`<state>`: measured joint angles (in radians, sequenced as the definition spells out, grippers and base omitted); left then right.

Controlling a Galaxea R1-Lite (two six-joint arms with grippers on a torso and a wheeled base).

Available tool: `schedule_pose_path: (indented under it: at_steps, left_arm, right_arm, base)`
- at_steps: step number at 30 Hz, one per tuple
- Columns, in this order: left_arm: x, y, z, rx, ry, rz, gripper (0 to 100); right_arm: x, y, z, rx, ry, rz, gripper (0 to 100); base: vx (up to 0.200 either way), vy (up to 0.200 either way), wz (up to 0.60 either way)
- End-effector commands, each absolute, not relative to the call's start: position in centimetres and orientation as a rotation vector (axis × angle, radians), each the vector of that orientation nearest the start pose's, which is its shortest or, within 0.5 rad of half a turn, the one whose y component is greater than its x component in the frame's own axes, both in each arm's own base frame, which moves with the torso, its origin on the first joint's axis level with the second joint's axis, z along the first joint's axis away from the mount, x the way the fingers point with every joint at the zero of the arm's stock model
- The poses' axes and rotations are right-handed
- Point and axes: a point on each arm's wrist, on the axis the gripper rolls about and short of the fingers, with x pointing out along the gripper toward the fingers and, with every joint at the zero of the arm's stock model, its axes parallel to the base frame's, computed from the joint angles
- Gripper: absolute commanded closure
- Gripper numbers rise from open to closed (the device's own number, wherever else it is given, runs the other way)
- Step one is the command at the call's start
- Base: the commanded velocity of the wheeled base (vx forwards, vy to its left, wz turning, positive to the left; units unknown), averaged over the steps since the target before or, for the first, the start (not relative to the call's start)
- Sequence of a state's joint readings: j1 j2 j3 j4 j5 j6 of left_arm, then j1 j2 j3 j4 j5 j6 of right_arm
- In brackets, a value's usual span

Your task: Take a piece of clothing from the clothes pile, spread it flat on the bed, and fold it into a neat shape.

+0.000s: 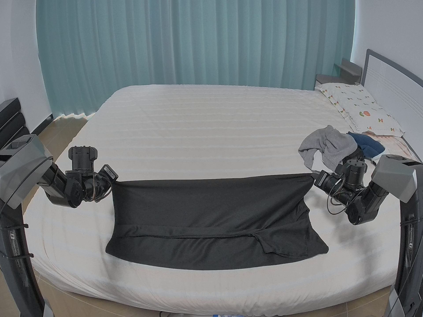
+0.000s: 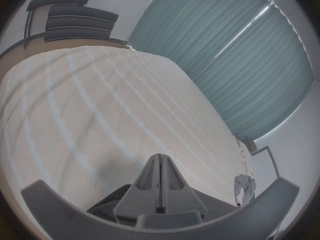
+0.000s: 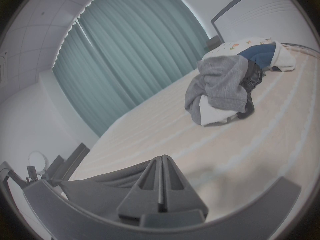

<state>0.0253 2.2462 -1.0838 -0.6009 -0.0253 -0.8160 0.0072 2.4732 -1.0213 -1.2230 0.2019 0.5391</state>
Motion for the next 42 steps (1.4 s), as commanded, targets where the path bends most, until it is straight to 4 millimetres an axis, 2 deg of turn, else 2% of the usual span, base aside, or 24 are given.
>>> schedule_pose_path:
  at_steps: [1, 6, 10, 16, 25, 33, 34, 38, 39, 42]
  left_arm:
    - [41.5, 1.3, 3.1, -0.804, 0.568, 0.251, 100]
    - [39.8, 1.4, 1.6, -0.704, 0.653, 0.250, 100]
    - [37.3, 1.3, -0.4, -0.545, 0.767, 0.223, 100]
    - [35.4, 1.5, -1.4, -0.441, 0.842, 0.203, 100]
    - [34.4, 1.6, -2.3, -0.378, 0.895, 0.190, 100]
    - [34.2, 1.5, -2.3, -0.373, 0.902, 0.188, 100]
    - [34.1, 1.5, -2.3, -0.373, 0.903, 0.188, 0]
    - [34.0, 1.4, -2.3, -0.371, 0.904, 0.185, 0]
    - [34.0, 1.4, -2.2, -0.371, 0.904, 0.185, 0]
    - [34.0, 1.4, -2.2, -0.374, 0.902, 0.186, 0]
  right_arm:
    - [42.1, 1.1, -2.1, 0.553, 0.352, 0.139, 100]
    - [39.8, 0.4, -3.4, 0.487, 0.451, 0.178, 100]
    - [38.2, 0.3, -4.4, 0.431, 0.509, 0.197, 100]
    - [36.4, 0.3, -5.3, 0.331, 0.564, 0.229, 100]
    - [35.8, 0.2, -6.0, 0.278, 0.588, 0.238, 100]
    - [35.4, 0.2, -6.3, 0.272, 0.608, 0.237, 100]
    - [35.3, 0.2, -6.4, 0.272, 0.611, 0.237, 100]
    - [35.3, 0.3, -6.4, 0.268, 0.612, 0.239, 100]
    - [35.2, 0.3, -6.4, 0.268, 0.613, 0.239, 0]
    - [35.3, 0.3, -6.2, 0.266, 0.607, 0.240, 0]
  base:
    - [0.000, 0.000, 0.00]
    - [0.000, 0.000, 0.00]
    - [0.000, 0.000, 0.00]
    - [0.000, 0.000, 0.00]
    - [0.000, 0.000, 0.00]
    - [0.000, 0.000, 0.00]
    - [0.000, 0.000, 0.00]
    - [0.000, 0.000, 0.00]
    - [0.000, 0.000, 0.00]
    - [0.000, 0.000, 0.00]
